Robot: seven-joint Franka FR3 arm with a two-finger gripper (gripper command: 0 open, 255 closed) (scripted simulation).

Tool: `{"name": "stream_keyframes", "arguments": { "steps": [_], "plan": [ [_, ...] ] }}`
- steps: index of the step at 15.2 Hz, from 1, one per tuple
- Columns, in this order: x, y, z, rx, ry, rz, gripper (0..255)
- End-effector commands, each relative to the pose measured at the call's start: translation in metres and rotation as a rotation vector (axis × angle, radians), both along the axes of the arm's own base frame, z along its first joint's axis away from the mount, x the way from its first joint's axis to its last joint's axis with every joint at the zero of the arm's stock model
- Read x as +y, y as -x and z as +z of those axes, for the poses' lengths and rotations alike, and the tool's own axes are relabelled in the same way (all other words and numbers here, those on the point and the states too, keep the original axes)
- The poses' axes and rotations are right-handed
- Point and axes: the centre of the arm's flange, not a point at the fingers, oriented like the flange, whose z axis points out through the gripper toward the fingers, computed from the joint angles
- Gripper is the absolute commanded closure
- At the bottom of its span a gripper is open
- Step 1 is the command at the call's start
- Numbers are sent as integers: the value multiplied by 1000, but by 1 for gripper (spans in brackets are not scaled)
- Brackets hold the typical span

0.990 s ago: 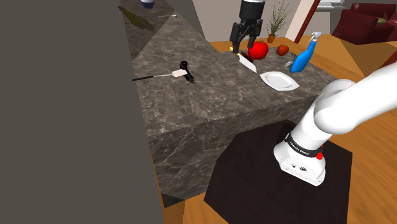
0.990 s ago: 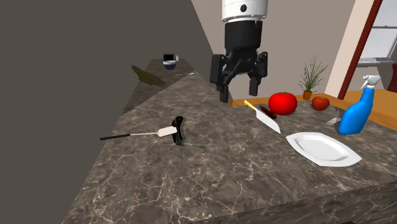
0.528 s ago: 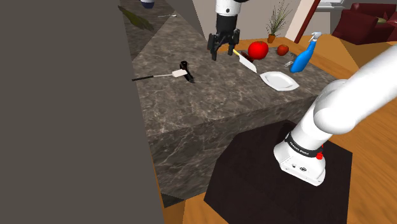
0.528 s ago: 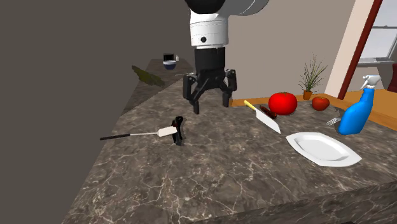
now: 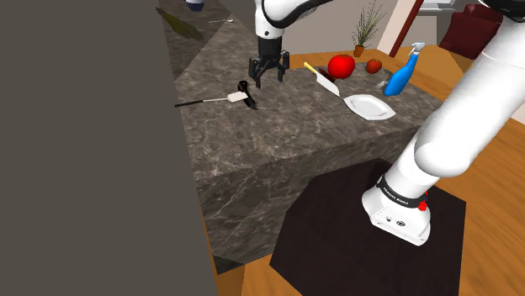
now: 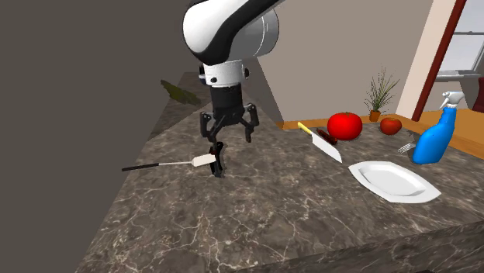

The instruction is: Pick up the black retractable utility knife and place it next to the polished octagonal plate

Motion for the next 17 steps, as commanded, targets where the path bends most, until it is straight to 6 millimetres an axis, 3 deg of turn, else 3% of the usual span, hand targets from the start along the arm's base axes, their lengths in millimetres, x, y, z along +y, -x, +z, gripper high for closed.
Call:
{"name": "stream_keyframes", "arguments": {
  "steps": [1,8,17],
  "plan": [
    [5,-22,-15,-1,10,-23,0],
    [8,-99,-69,0,47,-98,0],
    [4,-99,-112,0,49,-102,0]
  ]
}}
